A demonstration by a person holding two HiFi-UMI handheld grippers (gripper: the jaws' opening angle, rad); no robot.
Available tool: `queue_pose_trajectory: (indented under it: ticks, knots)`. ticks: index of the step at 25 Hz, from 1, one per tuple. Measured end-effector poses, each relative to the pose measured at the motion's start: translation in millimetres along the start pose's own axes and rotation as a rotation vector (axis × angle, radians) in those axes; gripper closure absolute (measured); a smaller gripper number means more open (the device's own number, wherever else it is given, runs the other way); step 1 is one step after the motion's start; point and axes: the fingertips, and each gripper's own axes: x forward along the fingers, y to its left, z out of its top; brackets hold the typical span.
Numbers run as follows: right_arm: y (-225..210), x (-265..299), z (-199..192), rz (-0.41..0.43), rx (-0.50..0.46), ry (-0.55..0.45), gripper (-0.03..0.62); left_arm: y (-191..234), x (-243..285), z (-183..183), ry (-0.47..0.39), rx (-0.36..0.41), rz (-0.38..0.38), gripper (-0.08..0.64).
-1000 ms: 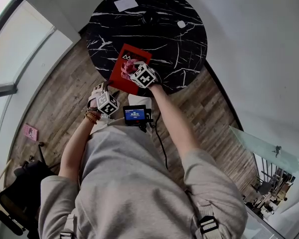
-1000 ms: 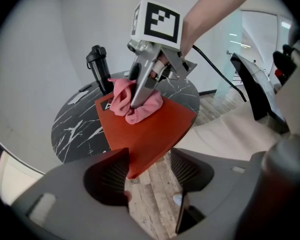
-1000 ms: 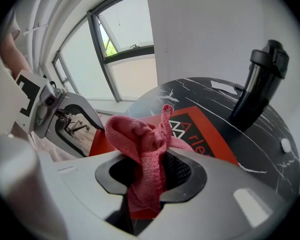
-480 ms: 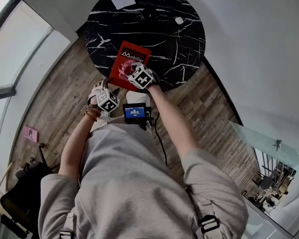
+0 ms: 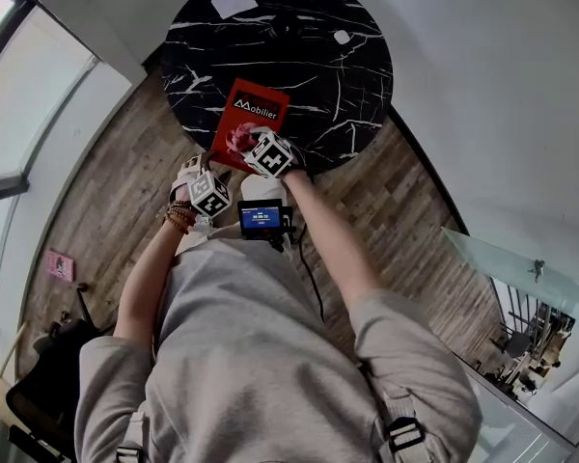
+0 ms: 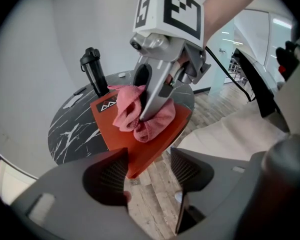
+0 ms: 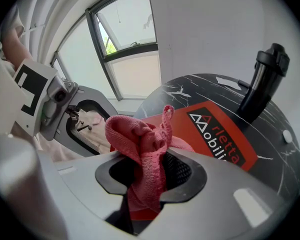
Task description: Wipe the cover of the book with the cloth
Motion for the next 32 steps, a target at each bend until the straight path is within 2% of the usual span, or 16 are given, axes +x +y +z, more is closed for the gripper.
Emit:
queue_pose_trajectory:
  ticks: [4,9,15,20,23,29,32]
  knots:
    - [8.0,-2.6,0.1,0.0,0.002,0.011,0.442,-1.1,-0.1,0.0,-0.005,0.008,-0.008,0.302]
    - [16.6,0.4,-4.4,0.007,-0.001,0.042,0.441,-2.5,2.0,-0.8,0.0,0.075,-0.027,0.302]
    - [28.5,1.5,-9.2,0.025,-0.011,0.112,0.442,-4.7,1.3,-1.4,-0.009,0.073,-0.046,0.302]
    - [41.7,-0.4,-3.7,0.068,-0.03,0.142,0.442,-0.4,-0.1,-2.4,-0.004,0.035,-0.054,0.304]
    - [46.5,-2.0,-6.5,0.136,-0.067,0.152,0.442,-1.1,0.0,-2.2,0.012,0.011,-0.046,0.299]
    - [59.7,-2.8,-7.7,0.355,-0.193,0.178,0.448,-3.0,1.5,1.1,0.062,-0.044,-0.064,0.298]
    - [71.5,0.5,-8.7,0.474,-0.337,0.196,0.449,-2.6,-4.2,-5.6,0.102,-0.01,-0.048,0.29]
